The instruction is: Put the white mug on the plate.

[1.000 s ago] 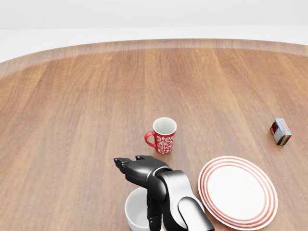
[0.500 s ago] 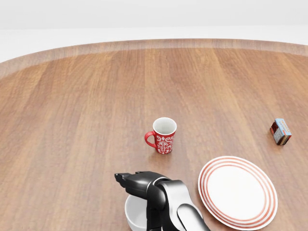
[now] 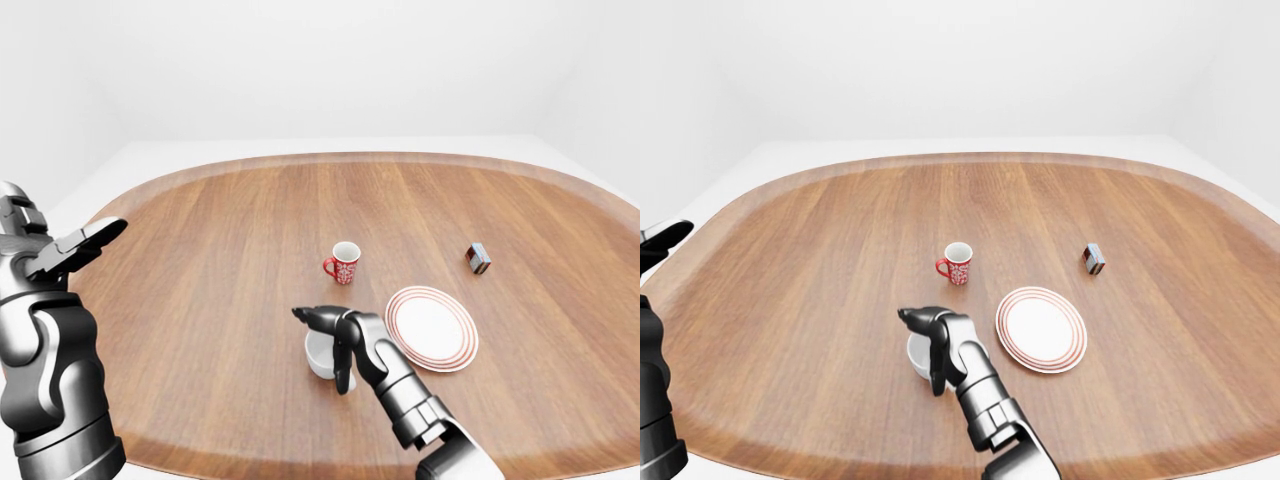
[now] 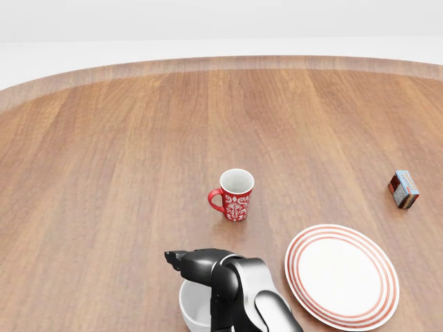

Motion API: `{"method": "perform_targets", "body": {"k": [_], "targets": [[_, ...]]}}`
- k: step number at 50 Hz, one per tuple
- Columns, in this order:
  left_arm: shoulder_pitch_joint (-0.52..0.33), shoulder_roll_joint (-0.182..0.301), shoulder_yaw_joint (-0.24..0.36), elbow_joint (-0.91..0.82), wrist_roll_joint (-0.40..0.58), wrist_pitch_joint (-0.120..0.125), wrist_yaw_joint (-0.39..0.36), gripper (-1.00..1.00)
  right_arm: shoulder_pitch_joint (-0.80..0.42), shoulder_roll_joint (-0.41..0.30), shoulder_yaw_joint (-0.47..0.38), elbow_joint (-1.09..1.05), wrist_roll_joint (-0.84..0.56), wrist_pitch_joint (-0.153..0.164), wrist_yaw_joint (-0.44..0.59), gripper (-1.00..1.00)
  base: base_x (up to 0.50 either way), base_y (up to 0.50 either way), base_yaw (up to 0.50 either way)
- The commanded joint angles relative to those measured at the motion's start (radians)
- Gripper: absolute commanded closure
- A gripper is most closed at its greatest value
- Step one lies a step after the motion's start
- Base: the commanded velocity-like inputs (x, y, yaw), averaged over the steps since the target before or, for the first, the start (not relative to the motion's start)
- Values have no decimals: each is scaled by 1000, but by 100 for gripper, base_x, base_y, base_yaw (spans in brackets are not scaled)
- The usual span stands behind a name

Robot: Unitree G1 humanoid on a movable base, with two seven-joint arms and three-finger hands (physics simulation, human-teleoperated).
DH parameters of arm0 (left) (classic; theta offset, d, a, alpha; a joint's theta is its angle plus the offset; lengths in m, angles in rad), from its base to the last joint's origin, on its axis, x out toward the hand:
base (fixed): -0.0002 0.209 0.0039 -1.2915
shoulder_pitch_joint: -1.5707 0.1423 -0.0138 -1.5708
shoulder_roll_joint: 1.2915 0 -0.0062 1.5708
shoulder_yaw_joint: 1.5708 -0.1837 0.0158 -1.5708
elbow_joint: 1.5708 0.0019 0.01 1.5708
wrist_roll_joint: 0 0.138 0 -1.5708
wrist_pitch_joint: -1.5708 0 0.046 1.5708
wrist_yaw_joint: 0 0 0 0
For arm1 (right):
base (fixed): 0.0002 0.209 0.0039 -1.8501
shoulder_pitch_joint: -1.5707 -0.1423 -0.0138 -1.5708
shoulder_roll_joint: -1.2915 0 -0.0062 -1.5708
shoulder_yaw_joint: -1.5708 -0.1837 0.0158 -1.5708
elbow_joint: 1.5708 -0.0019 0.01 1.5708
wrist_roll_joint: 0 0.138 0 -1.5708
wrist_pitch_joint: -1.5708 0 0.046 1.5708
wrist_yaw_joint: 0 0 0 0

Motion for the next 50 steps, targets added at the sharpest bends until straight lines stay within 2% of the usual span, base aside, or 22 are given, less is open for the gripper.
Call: {"method": "perform_targets", "body": {"k": [1, 6, 7, 8, 9, 10, 35, 50], "targets": [[0, 0, 0, -4, -1, 0, 1, -100, 22, -3, 2, 44, 19, 0, 0, -100, 0, 0, 0], [0, 0, 1, -2, -1, 0, 0, -100, 22, -4, 1, 70, 30, 0, 0, -100, 0, 0, 0], [-1, 0, 1, -2, 0, 0, 0, -100, 19, -4, -1, 73, 33, 0, 0, -65, 0, 0, 0], [-1, 0, 1, -1, 0, 0, 0, -100, 14, -4, -4, 79, 37, 0, 0, 25, 0, 0, 0], [0, 0, 1, -2, -1, 0, 0, -100, 10, -4, -6, 84, 41, 0, 0, 88, 0, 0, 0], [0, 0, 0, -2, 0, 0, 0, -100, 20, -6, 3, 64, 35, 0, 0, 100, 0, 0, 0], [2, -2, -1, 3, -1, 0, -4, -100, 7, -9, -2, 39, 40, 0, 0, 100, 0, 0, 0], [2, -2, -1, -6, -2, 0, -1, -100, -107, -79, -74, -143, -35, 0, 0, 100, 0, 0, 0]]}}
